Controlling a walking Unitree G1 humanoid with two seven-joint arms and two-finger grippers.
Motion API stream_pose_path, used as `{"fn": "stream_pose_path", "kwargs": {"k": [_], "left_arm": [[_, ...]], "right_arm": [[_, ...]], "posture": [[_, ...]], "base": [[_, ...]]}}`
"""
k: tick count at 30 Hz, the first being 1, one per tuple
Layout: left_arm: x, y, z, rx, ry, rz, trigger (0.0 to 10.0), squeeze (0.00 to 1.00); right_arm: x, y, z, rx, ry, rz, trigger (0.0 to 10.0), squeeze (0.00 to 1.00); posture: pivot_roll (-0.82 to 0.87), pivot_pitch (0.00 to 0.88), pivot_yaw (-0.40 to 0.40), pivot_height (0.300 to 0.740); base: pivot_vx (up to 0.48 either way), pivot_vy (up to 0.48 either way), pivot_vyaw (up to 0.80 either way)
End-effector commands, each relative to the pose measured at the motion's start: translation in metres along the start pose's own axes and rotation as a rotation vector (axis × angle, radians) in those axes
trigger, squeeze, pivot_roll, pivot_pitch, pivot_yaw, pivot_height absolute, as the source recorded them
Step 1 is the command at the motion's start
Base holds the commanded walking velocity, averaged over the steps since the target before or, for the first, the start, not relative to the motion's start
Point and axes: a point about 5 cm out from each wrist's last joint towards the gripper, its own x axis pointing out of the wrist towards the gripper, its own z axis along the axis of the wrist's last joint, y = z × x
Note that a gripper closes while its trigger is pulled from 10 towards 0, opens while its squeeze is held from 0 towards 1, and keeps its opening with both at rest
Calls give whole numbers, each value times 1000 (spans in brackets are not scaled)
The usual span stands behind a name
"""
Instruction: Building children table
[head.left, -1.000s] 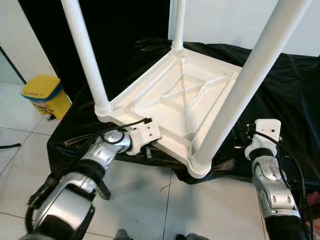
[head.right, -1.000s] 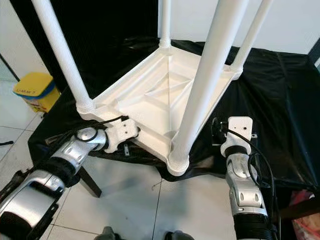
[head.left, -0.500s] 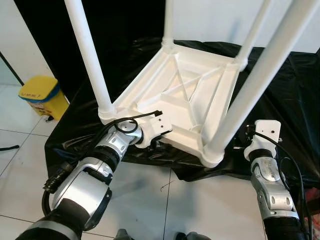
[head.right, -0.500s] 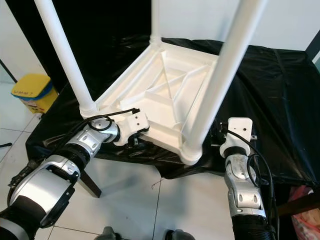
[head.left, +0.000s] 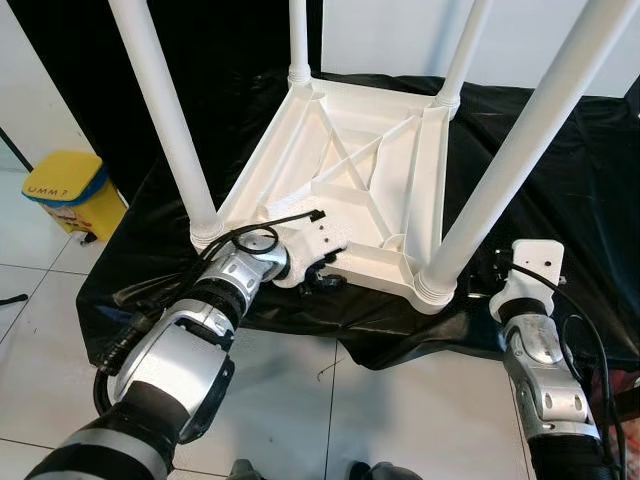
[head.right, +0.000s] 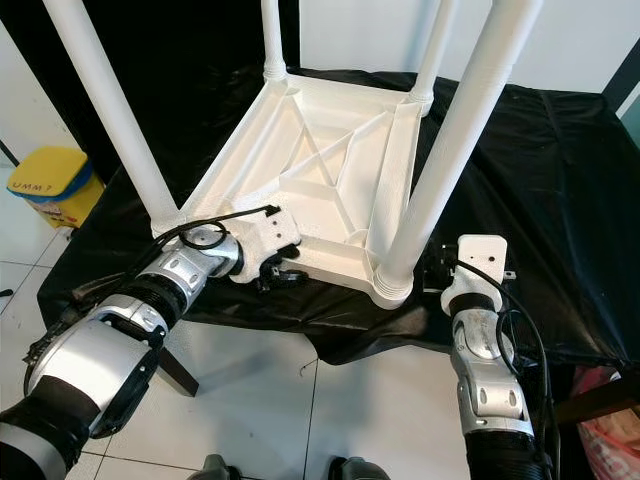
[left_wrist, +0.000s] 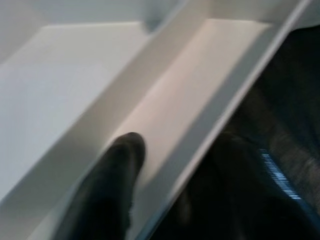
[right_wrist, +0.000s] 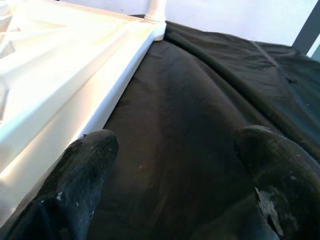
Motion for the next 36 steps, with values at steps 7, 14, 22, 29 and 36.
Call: {"fn": "stream_pose_path", "kwargs": {"k": [7,14,22,29,36], "left_arm": [[-15,16,3,3,-167,309,10000,0],[-33,10,9,-85,-377,341,10000,0],[-51,-16,5,-110,-490,294,10000,0],[-65,-52,2,-178,-528,202,10000,0],[-70,-70,7,-191,-519,179,10000,0]], "right_arm": [[-19,-4,3,74,-29,107,10000,0],[-38,-8,4,76,-27,231,10000,1000],[-51,-15,7,72,5,405,10000,0],[-50,-15,12,74,69,670,10000,0],[-33,4,15,60,37,749,10000,0]], "posture": [[-44,109,-23,740],[-44,106,-40,740],[-40,101,-46,740],[-23,92,-54,740],[-8,78,-57,740]], "base": [[0,0,0],[0,0,0],[0,0,0],[0,0,0],[0,0,0]]}}
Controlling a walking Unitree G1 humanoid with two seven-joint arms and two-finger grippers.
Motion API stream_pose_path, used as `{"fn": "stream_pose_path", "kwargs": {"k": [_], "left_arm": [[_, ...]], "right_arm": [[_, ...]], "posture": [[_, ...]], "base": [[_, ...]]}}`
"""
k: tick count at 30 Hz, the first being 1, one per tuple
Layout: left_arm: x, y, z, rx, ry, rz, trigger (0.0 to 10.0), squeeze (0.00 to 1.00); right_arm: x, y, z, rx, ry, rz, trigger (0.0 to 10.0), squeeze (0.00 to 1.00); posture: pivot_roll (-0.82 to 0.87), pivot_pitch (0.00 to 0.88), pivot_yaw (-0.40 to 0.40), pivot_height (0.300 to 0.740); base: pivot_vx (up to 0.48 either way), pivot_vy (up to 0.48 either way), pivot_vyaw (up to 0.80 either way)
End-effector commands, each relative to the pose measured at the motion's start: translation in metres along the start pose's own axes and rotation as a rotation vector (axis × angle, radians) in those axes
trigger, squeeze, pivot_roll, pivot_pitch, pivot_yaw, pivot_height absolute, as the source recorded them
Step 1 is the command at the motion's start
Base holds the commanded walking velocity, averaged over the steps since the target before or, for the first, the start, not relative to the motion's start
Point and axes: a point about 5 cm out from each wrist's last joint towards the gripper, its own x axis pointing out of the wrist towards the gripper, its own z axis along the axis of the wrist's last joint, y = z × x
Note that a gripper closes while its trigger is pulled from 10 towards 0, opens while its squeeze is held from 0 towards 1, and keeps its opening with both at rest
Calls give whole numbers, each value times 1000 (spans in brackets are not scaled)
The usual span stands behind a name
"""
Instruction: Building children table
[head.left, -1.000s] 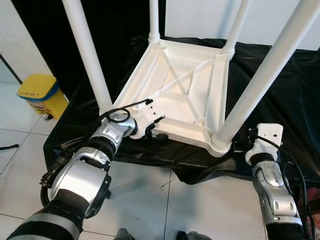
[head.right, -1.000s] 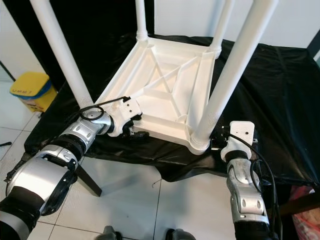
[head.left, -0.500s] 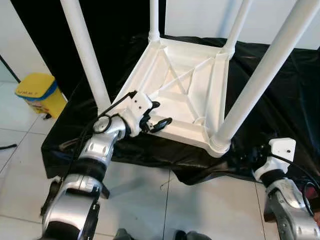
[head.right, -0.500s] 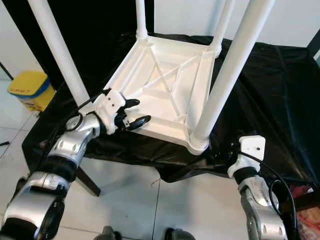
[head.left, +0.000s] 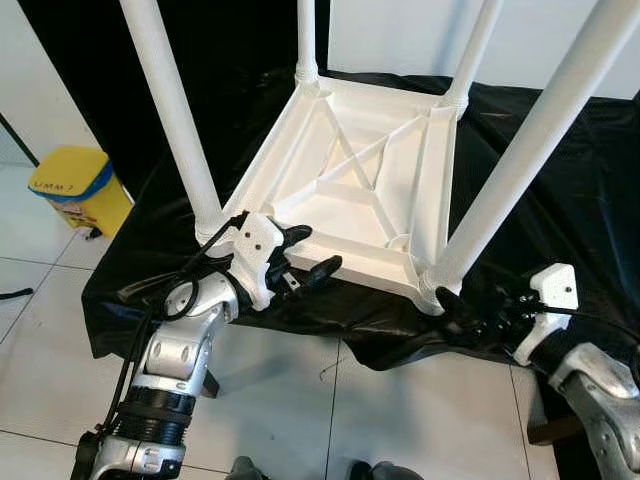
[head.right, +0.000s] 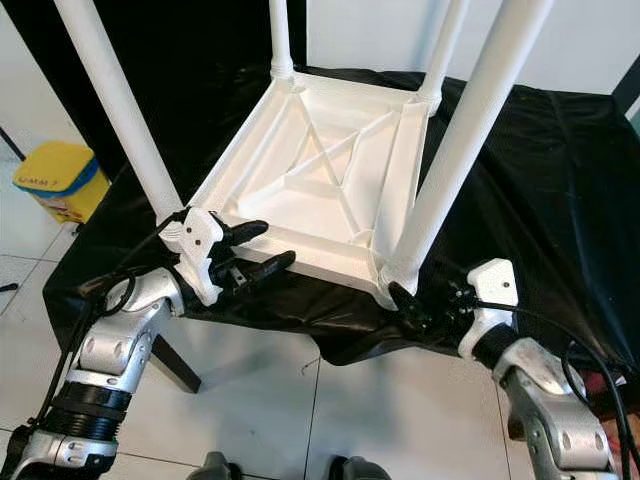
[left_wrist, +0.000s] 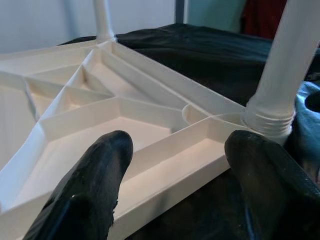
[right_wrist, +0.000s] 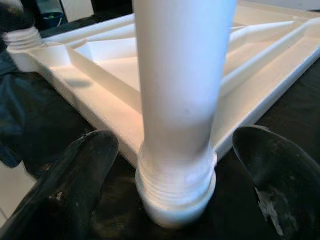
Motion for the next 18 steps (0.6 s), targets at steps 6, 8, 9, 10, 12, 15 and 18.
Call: {"fn": "stream_pose_path", "kwargs": {"k": [6,8,9,10,12,15,18], "left_arm": [[1,-25,6,-44,-5,-25,10000,0],[5,-31,9,-73,-22,-28,10000,0],[8,-34,11,-93,-34,-31,10000,0],[11,-38,12,-110,-39,-34,10000,0],[15,-42,13,-97,-38,-27,10000,0],[21,-47,14,-106,-38,-18,10000,0],[26,-51,16,-90,-45,-3,10000,0]], "right_arm": [[25,4,-4,2,-26,-1,10000,0],[32,5,-4,3,-39,-8,7412,0],[37,6,-4,4,-47,-12,7412,0],[41,7,-5,7,-55,-19,0,0],[45,7,-5,5,-58,-33,0,0],[48,7,-8,3,-63,-59,0,0],[48,4,-10,7,-62,-97,0,0]], "posture": [[1,73,-61,740],[6,68,-60,740],[6,68,-60,740],[9,65,-59,740],[9,65,-59,740],[10,64,-57,740],[9,63,-58,740]], "base": [[0,0,0],[0,0,0],[0,0,0],[0,0,0],[0,0,0],[0,0,0],[0,0,0]]}}
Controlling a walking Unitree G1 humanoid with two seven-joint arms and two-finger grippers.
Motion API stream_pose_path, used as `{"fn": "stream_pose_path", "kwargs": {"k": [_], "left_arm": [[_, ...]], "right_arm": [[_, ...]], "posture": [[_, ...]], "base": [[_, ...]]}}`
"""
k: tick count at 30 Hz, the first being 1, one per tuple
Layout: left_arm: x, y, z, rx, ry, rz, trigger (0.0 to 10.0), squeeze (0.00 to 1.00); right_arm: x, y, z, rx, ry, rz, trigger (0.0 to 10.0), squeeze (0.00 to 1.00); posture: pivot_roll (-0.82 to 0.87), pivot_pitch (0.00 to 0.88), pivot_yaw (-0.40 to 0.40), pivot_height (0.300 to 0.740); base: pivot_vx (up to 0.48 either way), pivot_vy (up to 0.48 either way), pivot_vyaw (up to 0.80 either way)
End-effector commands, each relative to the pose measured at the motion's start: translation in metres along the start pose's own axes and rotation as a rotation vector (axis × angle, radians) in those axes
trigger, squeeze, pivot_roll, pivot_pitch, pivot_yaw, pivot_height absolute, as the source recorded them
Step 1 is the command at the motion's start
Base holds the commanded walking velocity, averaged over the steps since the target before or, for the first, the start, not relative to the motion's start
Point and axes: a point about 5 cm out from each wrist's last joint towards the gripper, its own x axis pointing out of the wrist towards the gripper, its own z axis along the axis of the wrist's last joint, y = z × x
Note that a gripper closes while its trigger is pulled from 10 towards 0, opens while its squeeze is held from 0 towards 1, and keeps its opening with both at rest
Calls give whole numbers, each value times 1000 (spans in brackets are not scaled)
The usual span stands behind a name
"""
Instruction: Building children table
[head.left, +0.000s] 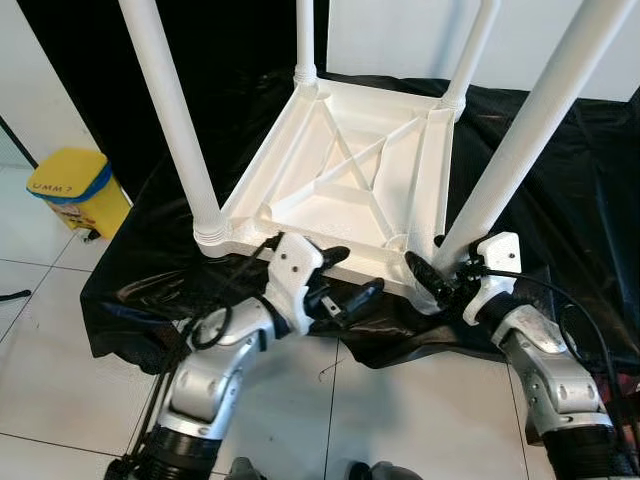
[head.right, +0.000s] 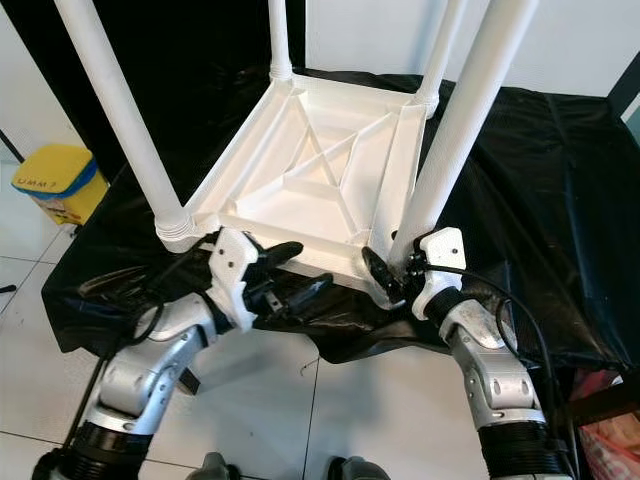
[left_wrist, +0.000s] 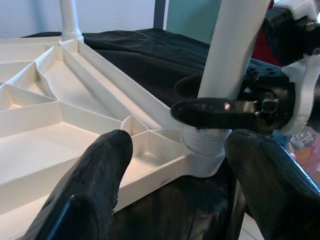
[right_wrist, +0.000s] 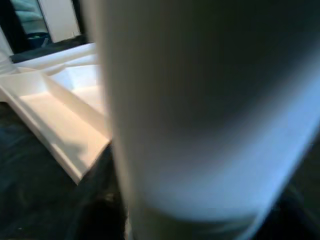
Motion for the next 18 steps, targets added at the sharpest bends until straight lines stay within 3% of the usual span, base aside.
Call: {"fn": "stream_pose_path", "kwargs": {"k": [1,7,12,13,14,15,16,17,18], "left_arm": [[2,-3,2,28,-1,29,10000,0],[10,-4,2,3,-6,85,10000,0],[12,-4,2,9,0,95,10000,0],[14,-3,1,4,9,113,10000,0],[18,-2,0,11,14,125,10000,0],[18,-2,0,11,14,125,10000,0],[21,-2,-1,9,24,133,10000,0],[24,-2,-2,10,30,139,10000,0],[26,-3,-3,12,34,143,10000,0]], "right_arm": [[-1,-1,-4,-10,17,-15,0,0],[-2,-7,-11,-28,53,-194,0,0],[-3,-7,-12,-27,54,-228,0,0],[-2,-4,-14,-9,56,-283,2784,0],[0,0,-17,47,55,-381,0,0],[0,0,-17,47,55,-381,0,0],[3,5,-19,74,58,-474,0,0],[5,9,-22,113,62,-563,10000,0],[6,12,-23,135,66,-614,10000,0]], "posture": [[10,64,-58,740],[3,61,-59,740],[3,61,-59,740],[-1,59,-60,740],[-7,59,-60,740],[-7,59,-60,740],[-10,62,-62,740],[-10,64,-63,740],[-8,64,-63,740]], "base": [[0,0,0],[0,0,0],[0,0,0],[0,0,0],[0,0,0],[0,0,0],[0,0,0],[0,0,0],[0,0,0]]}}
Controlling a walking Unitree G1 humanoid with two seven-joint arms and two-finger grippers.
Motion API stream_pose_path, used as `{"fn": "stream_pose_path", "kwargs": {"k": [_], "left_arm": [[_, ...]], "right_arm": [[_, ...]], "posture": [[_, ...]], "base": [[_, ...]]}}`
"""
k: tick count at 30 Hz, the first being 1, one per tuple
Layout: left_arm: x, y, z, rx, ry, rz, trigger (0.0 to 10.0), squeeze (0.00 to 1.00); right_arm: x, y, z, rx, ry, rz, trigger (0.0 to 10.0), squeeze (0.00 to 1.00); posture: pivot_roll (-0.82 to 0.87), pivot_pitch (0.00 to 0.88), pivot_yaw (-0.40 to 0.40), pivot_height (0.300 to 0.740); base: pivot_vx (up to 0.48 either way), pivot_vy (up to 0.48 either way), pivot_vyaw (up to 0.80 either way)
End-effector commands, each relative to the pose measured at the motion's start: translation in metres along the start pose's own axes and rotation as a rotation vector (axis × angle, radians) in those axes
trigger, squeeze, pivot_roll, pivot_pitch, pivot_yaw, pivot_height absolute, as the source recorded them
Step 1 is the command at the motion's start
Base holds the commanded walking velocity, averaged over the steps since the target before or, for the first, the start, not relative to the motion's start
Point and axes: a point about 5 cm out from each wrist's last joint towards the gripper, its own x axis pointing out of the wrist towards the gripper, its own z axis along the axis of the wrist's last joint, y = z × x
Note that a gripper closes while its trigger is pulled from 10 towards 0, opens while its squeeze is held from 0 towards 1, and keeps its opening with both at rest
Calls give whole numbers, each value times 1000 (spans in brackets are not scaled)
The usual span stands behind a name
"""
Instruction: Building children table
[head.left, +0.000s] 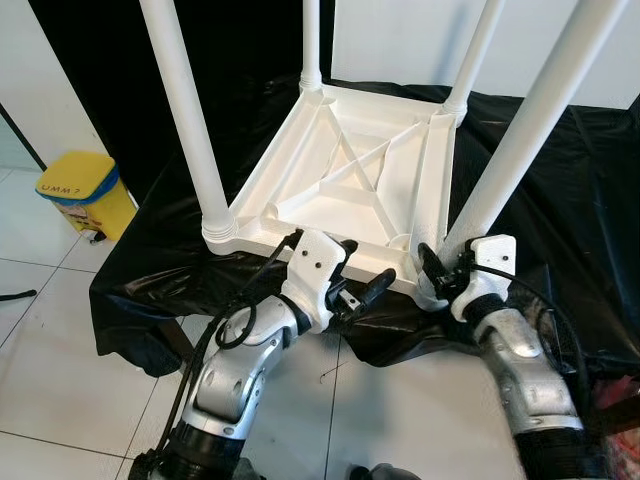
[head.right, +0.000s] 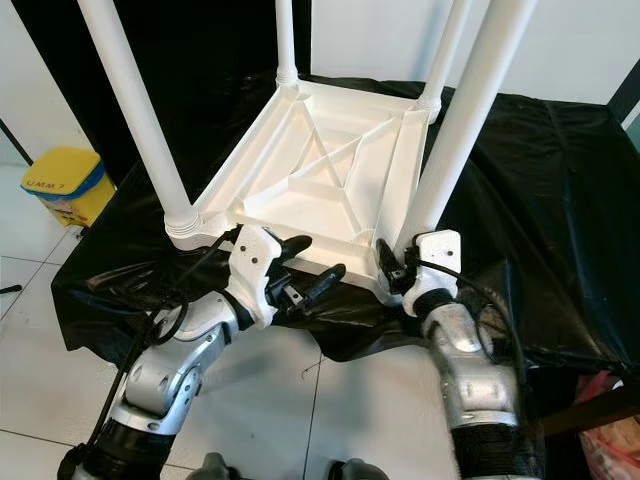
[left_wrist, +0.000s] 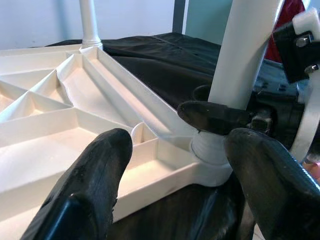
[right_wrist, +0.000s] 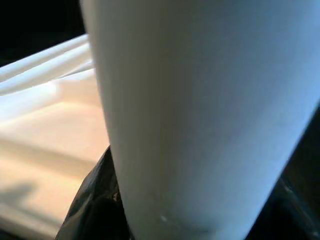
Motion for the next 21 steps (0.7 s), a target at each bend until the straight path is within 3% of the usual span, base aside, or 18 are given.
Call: {"fn": "stream_pose_path", "kwargs": {"k": [1,7,14,17,18,21], "left_arm": [[4,-1,-6,3,35,32,10000,0],[4,-1,-7,0,33,61,10000,0],[3,1,-8,3,38,85,10000,0],[-1,-5,-5,-5,15,17,10000,0],[-2,-6,-3,-10,-2,4,10000,0],[-4,-6,-3,-24,-4,-7,10000,0]], "right_arm": [[-3,-9,-14,10,73,-151,10000,0],[-5,2,-19,29,73,-222,10000,0],[-6,-1,-14,3,32,-230,10000,0],[-6,4,-7,13,-10,-169,10000,0],[-6,5,-4,14,-29,-140,10000,1000],[-5,3,2,37,-68,-78,10000,1000]], "posture": [[-8,64,-63,740],[-4,67,-61,740],[3,74,-62,740],[5,84,-61,740],[10,92,-65,740],[15,96,-66,740]], "base": [[0,0,0],[0,0,0],[0,0,0],[0,0,0],[0,0,0],[0,0,0]]}}
